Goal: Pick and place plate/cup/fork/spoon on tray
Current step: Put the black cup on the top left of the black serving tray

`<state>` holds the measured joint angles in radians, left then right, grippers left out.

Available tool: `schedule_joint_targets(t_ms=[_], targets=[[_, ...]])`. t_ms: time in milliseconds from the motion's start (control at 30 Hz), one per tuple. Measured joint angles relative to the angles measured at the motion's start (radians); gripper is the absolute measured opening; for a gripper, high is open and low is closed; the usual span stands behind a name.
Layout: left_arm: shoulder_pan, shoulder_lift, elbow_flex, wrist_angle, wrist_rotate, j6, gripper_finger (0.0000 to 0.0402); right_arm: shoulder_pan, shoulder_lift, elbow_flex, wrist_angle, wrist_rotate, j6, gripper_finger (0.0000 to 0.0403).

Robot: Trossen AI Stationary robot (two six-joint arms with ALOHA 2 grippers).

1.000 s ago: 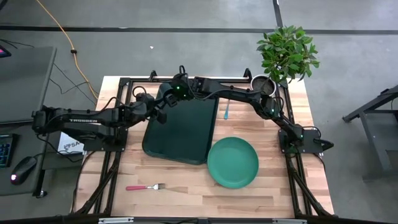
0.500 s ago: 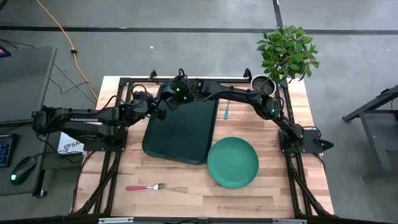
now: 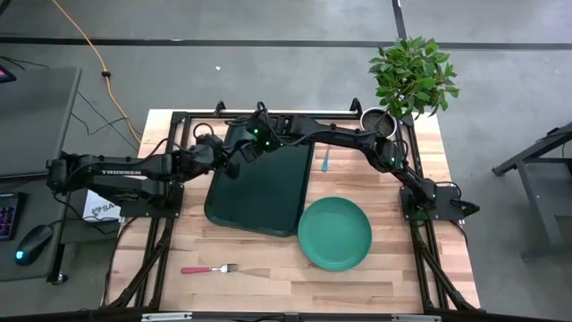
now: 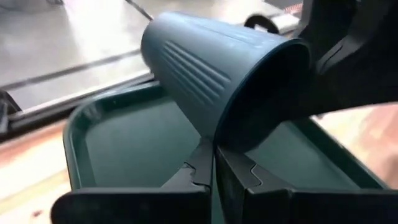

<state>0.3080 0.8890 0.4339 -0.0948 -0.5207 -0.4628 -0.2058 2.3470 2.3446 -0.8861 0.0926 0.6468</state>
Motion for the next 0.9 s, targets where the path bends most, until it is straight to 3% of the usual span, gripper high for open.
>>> schedule_joint_targets(t_ms=[200, 567, 700, 900], targets=[[-0.002, 0.000, 0.000, -0.109, 0.092, -0.061, 0.0000, 0.001, 0.000, -0.036, -0.020, -0.114, 0.028, 0.0153], [0.005, -0.001, 0.000, -0.194, 0.406, -0.211, 0.0000, -0.003, 0.000, -0.043, -0.063, -0.409, 0.027, 0.0140], [0.028, -0.001, 0.000, -0.232, 0.443, -0.239, 0.0000, -0.008, 0.000, -0.041, -0.044, -0.509, 0.003, 0.0140], [0.058, -0.001, 0.001, -0.238, 0.456, -0.242, 0.0000, -0.021, 0.001, -0.018, -0.015, -0.541, -0.020, 0.0140]])
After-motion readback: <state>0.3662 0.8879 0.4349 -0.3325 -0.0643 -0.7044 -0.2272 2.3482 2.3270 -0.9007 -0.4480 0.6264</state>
